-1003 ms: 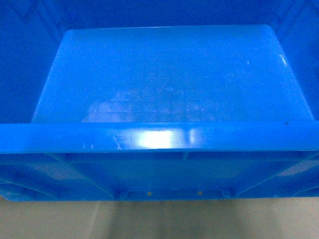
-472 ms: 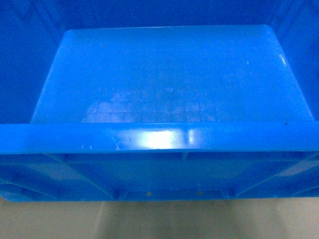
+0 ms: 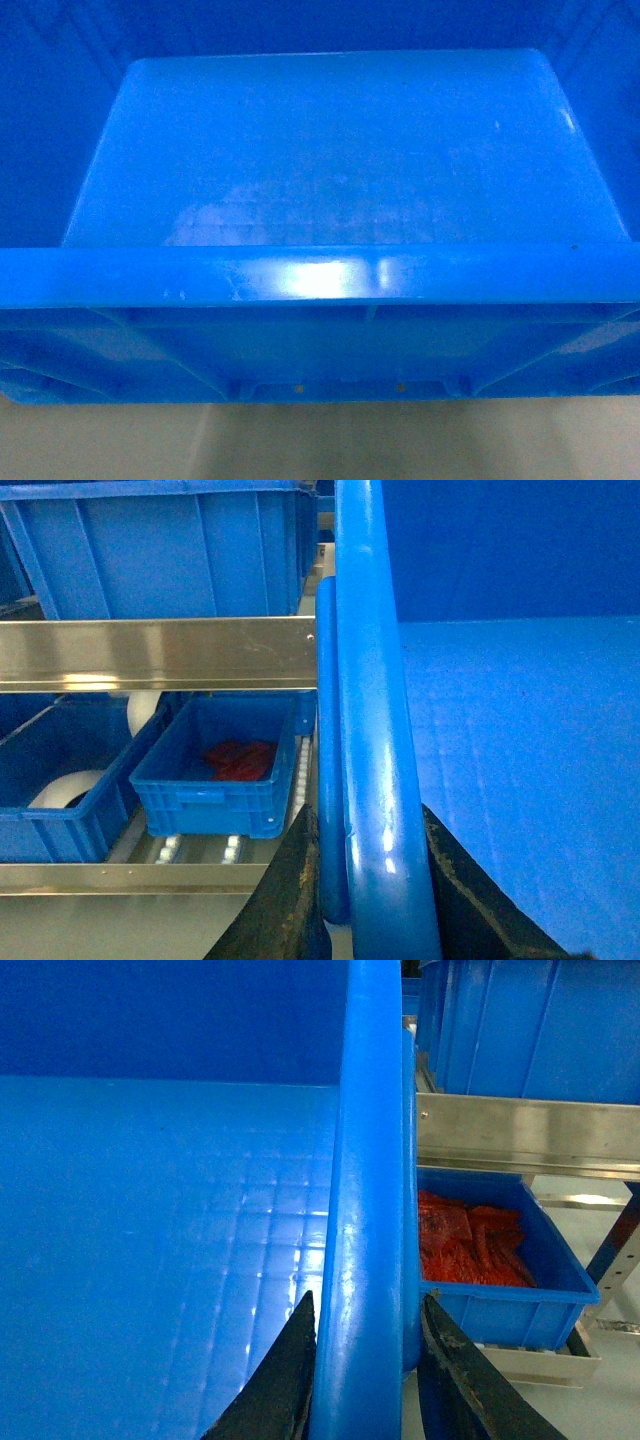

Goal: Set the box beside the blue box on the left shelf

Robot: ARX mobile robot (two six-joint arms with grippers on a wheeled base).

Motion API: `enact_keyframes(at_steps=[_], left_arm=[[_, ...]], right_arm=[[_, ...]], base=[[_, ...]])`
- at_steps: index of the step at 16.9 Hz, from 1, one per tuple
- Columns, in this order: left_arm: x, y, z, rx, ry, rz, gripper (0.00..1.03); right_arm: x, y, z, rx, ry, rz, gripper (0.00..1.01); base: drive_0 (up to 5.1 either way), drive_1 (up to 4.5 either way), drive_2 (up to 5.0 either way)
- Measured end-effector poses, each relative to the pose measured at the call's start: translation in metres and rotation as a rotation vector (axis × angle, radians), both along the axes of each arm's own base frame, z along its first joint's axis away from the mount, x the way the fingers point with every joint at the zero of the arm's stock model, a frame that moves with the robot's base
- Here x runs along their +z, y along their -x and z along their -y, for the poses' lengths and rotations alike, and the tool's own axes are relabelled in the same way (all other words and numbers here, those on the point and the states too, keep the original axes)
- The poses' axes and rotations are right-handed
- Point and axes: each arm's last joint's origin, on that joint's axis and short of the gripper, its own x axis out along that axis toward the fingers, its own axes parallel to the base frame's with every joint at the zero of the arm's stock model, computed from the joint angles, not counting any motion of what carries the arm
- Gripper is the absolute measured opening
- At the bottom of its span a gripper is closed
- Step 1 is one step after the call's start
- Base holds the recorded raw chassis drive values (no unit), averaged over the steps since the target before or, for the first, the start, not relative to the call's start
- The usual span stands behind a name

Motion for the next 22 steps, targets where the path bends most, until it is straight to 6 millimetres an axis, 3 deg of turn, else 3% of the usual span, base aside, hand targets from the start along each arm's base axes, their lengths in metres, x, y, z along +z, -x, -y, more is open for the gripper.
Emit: enact_keyframes(at_steps=[22], left_arm=[[-0.0001,0.0000,0.0000,-0.001,0.000,0.000,0.20]], right_arm=[[0.0000,0.0000,0.0000,-0.001,0.001,0.000,0.21]], base=[[0.0,0.00,0.0]])
